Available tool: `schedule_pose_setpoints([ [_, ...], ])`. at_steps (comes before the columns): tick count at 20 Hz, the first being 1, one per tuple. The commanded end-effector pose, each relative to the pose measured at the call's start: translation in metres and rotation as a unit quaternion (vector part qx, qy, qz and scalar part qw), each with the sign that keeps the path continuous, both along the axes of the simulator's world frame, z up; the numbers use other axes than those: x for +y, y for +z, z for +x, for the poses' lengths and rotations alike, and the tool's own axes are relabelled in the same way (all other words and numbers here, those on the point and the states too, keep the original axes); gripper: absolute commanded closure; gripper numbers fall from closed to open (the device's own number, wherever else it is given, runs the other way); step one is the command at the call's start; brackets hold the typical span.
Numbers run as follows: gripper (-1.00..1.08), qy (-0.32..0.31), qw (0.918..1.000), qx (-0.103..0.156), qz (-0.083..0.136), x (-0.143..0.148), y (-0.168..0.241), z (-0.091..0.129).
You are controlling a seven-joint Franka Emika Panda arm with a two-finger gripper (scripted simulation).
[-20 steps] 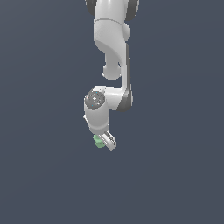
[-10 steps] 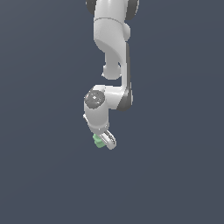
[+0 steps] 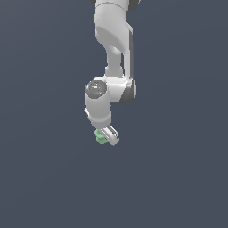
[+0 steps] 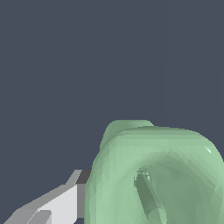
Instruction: Pick up the object and move it to a goal position.
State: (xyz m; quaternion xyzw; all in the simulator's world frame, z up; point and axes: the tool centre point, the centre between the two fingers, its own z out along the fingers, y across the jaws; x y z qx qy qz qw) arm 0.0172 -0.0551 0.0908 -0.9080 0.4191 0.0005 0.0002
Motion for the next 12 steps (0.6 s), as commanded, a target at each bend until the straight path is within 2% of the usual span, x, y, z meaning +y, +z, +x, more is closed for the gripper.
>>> schedule_pose_setpoints([
  [1,1.08,0.0,1.0,-0.001,0.0,0.001,0.016,-0.007],
  [12,1.08,0.0,1.0,-0.001,0.001,0.006,0.108,-0.051],
])
